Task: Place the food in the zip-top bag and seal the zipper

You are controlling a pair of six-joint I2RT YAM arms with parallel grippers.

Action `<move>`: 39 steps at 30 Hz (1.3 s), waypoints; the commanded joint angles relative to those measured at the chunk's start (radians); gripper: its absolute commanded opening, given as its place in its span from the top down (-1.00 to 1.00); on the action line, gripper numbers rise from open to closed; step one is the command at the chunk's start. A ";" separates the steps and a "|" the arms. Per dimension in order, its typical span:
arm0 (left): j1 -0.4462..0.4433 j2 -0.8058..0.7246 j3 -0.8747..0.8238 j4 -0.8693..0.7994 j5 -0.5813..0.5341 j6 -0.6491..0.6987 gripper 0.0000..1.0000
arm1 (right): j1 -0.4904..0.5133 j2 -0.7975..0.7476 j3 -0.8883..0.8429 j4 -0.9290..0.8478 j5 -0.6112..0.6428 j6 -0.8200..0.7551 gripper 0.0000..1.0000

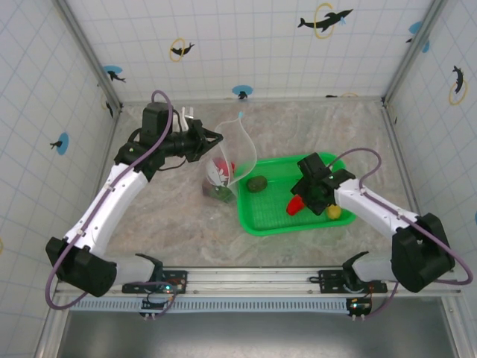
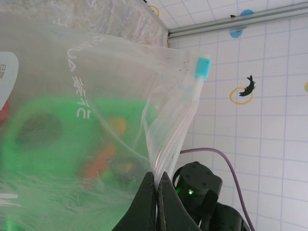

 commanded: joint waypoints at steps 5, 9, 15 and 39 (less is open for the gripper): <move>0.007 -0.019 -0.002 -0.015 -0.019 0.016 1.00 | -0.004 0.130 0.039 0.021 0.052 0.020 -0.51; 0.007 -0.015 -0.004 -0.014 -0.018 0.015 1.00 | -0.010 0.188 0.037 0.022 0.055 0.007 -0.45; 0.007 -0.012 -0.003 -0.015 -0.014 0.017 1.00 | -0.004 0.220 0.064 0.041 0.065 -0.040 -0.18; 0.007 0.015 0.003 0.026 0.034 0.002 1.00 | 0.187 0.000 0.656 0.254 -0.042 -0.640 0.23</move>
